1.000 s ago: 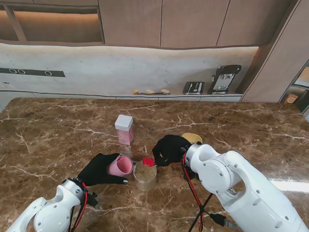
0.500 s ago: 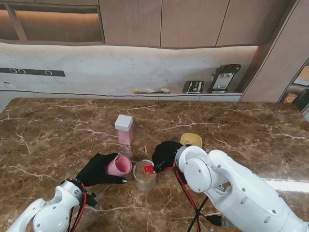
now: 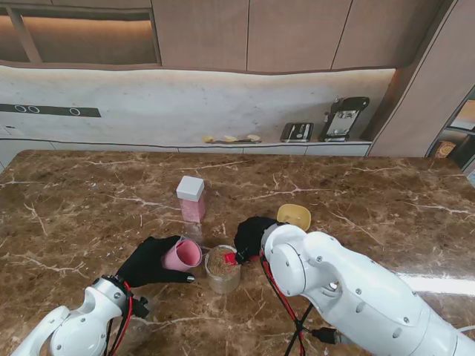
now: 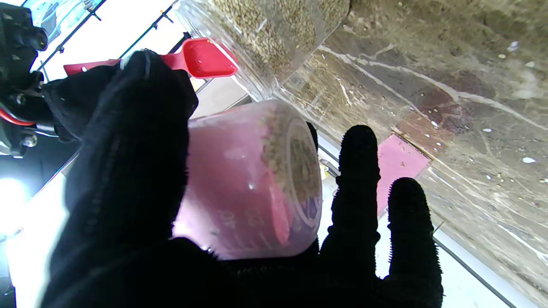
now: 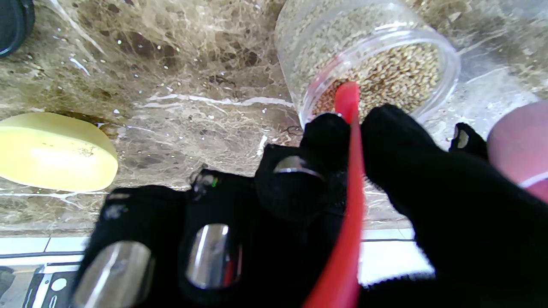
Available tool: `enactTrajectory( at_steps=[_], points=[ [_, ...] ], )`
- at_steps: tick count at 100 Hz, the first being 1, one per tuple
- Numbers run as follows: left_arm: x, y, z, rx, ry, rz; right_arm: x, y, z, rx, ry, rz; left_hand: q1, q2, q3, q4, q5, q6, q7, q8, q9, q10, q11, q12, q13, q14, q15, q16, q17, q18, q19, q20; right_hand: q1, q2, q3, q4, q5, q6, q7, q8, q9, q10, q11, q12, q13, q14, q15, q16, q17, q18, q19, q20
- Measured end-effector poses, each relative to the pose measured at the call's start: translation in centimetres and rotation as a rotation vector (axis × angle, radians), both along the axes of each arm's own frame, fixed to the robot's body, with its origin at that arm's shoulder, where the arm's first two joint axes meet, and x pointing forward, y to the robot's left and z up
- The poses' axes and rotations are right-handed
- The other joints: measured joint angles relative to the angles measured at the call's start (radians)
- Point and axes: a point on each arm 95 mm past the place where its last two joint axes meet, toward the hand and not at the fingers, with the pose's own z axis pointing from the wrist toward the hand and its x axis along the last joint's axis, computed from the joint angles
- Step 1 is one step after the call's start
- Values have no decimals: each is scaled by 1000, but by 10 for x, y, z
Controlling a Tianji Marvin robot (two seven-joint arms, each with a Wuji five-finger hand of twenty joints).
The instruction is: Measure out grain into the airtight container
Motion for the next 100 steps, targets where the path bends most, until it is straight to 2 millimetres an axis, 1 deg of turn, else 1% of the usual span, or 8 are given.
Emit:
enactTrajectory(
  at_steps=[14, 36, 100],
  points=[
    [0, 0, -1, 0, 2, 0, 0, 2, -3, -17, -11, -24, 0, 0, 0, 0, 0, 0, 0, 0, 0, 0, 0, 0, 0, 0, 0, 0, 0, 0, 0, 0, 0, 0, -1, 0, 0, 0, 0, -2, 0, 0, 0, 0, 0, 0, 0, 0, 0, 0, 0, 0],
    [0, 0, -1, 1, 4, -1, 2, 5, -6, -49, -31, -14, 0, 0, 0, 0, 0, 0, 0, 0, 0, 0, 0, 0, 0, 0, 0, 0, 0, 0, 0, 0, 0, 0, -2, 0, 0, 0, 0, -2, 0, 0, 0, 0, 0, -1, 0, 0, 0, -4, 0, 0],
    [0, 1, -3, 1, 8, 3, 5, 13, -14, -62, -1, 24, 0, 0, 0, 0, 0, 0, 0, 0, 0, 0, 0, 0, 0, 0, 0, 0, 0, 0, 0, 0, 0, 0, -2, 0, 0, 0, 0, -3, 0, 0, 0, 0, 0, -2, 0, 0, 0, -6, 0, 0]
  ],
)
